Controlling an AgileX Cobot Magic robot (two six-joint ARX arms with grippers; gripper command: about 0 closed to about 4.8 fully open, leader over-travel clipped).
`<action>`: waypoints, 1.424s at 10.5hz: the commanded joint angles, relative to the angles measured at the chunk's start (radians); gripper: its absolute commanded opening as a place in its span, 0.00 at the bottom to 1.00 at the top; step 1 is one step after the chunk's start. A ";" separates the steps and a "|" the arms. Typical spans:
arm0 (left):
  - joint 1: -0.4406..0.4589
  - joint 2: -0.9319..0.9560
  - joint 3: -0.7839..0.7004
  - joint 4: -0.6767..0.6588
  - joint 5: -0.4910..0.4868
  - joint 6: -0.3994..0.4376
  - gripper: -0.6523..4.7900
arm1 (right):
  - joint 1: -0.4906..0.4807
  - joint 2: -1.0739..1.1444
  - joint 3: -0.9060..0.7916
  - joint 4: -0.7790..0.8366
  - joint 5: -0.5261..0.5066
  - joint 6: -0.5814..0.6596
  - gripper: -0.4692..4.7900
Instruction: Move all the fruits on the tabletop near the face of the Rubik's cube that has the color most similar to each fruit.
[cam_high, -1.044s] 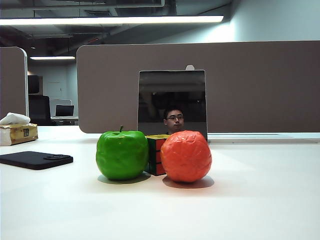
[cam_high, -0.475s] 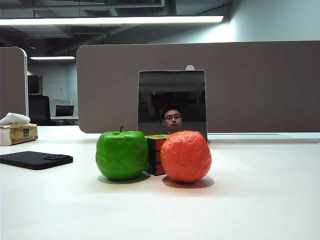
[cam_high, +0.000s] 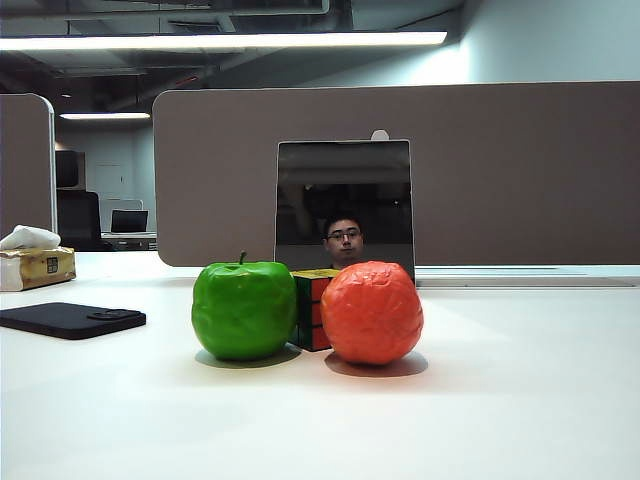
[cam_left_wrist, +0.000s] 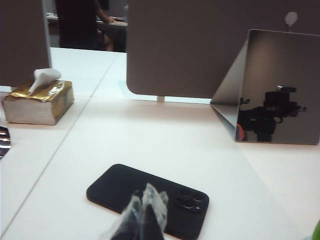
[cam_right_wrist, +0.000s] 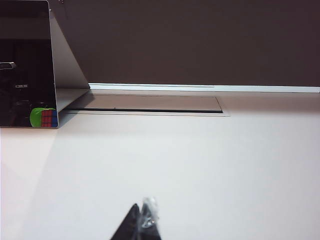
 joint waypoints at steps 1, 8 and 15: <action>-0.014 0.001 0.002 -0.001 -0.018 0.000 0.11 | 0.001 0.000 0.002 0.010 -0.002 0.002 0.09; -0.014 0.001 0.002 -0.001 0.031 0.000 0.11 | 0.001 0.000 0.002 0.010 -0.065 0.005 0.09; -0.014 0.001 0.002 -0.008 0.034 0.000 0.11 | 0.000 -0.001 0.003 0.010 -0.065 0.005 0.09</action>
